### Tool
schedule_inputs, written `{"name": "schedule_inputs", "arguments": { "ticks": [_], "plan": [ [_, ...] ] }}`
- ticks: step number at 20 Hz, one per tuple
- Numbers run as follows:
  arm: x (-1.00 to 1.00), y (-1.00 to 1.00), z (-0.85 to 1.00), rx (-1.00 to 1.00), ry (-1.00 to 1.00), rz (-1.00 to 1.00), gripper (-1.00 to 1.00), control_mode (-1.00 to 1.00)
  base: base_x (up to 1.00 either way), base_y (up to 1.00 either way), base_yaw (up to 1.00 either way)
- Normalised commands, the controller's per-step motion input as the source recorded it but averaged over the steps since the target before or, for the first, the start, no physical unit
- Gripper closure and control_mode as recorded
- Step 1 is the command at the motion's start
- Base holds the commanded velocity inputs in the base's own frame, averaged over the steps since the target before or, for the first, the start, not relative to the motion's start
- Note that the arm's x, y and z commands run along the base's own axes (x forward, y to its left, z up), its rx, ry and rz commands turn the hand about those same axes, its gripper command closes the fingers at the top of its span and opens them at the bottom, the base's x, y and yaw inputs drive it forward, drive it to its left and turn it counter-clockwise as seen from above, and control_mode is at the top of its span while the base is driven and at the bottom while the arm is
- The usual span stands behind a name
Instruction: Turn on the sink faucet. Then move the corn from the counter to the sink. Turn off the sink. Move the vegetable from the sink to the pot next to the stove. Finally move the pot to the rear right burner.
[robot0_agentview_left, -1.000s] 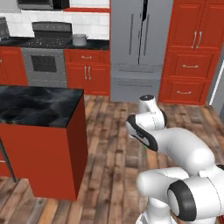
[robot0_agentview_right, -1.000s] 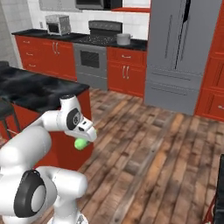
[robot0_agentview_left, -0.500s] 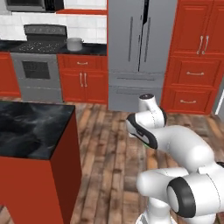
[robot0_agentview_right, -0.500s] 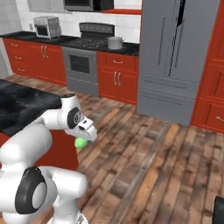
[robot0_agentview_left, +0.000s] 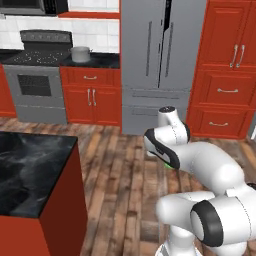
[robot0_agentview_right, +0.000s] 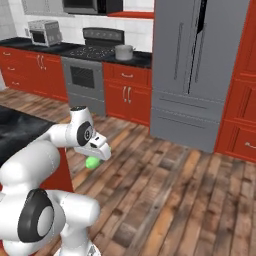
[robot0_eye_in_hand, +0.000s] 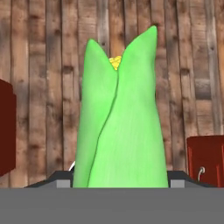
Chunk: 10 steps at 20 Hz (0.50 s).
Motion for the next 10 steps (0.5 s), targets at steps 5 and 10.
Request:
{"name": "schedule_inputs", "arguments": {
  "ticks": [5,10],
  "plan": [
    [0.00,0.00,0.00,0.00,0.00,0.00,1.00,1.00,0.61,-0.29,0.00],
    [0.00,0.00,0.00,0.00,0.00,0.00,1.00,1.00,0.57,-0.27,0.00]
  ]
}}
